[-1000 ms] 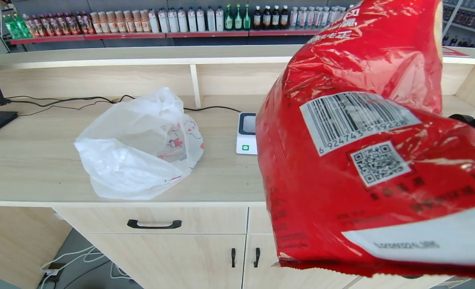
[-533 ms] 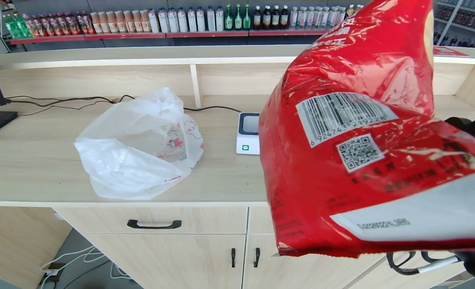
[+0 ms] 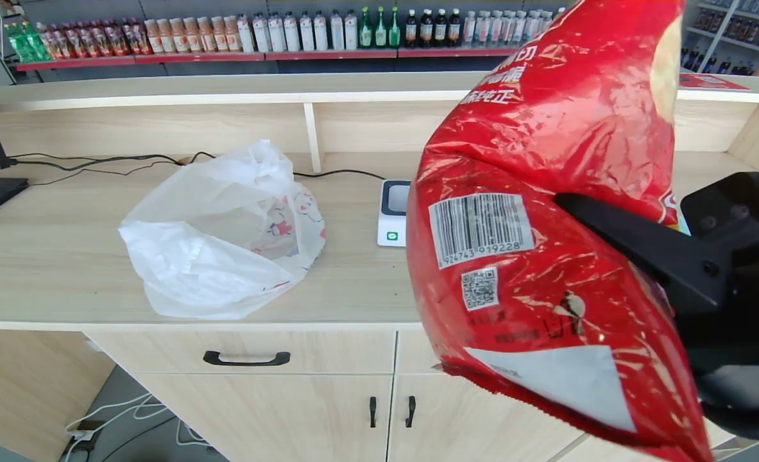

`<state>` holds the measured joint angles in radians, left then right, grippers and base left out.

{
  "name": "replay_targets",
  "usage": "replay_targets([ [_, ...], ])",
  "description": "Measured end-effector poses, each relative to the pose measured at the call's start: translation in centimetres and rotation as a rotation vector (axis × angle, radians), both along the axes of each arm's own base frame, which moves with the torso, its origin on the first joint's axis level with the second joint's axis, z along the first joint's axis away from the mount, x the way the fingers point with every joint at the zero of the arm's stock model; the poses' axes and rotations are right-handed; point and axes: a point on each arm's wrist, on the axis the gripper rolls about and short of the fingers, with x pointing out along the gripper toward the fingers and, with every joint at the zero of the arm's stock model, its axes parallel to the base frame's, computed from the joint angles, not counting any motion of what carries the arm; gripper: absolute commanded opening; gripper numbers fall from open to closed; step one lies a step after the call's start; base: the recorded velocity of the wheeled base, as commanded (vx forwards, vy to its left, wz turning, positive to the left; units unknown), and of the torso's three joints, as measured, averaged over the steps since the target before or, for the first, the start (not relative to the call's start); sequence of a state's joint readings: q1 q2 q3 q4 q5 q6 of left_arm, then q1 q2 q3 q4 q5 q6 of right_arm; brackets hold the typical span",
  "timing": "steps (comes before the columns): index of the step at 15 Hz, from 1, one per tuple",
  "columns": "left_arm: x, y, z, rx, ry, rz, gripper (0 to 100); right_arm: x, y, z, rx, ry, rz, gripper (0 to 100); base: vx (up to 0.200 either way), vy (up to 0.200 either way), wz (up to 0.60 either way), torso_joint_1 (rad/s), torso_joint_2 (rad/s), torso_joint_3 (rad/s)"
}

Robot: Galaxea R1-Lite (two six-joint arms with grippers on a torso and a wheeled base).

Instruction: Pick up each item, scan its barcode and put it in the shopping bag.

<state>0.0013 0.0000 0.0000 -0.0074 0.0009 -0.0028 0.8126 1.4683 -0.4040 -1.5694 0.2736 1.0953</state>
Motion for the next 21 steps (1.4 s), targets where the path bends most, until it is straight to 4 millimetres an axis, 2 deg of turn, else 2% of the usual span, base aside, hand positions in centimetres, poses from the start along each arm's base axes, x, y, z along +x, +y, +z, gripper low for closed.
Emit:
replay_targets([
  [7,0.0,0.0,0.0,0.000,0.000,0.000,100,3.0,0.2,-0.9,-0.198,-0.272,-0.314,0,0.000,0.000,0.00,0.000,0.00,0.000],
  [10,0.0,0.0,0.0,0.000,0.000,0.000,100,4.7,1.1,-0.3,-0.215,-0.301,-0.429,0,0.000,0.000,0.00,0.000,0.00,0.000],
  [13,0.0,0.0,0.0,0.000,0.000,0.000,100,6.1,1.9,-0.9,-0.383,-0.285,-0.528,0,0.000,0.000,0.00,0.000,0.00,0.000],
  [17,0.0,0.0,0.0,0.000,0.000,0.000,100,7.1,2.7,-0.9,-0.607,-0.387,-0.611,0,0.000,0.000,0.00,0.000,0.00,0.000],
  [21,0.0,0.0,0.0,0.000,0.000,0.000,100,8.1,4.4,0.4,-0.676,-0.342,-0.797,0,0.000,0.000,0.00,0.000,0.00,0.000],
])
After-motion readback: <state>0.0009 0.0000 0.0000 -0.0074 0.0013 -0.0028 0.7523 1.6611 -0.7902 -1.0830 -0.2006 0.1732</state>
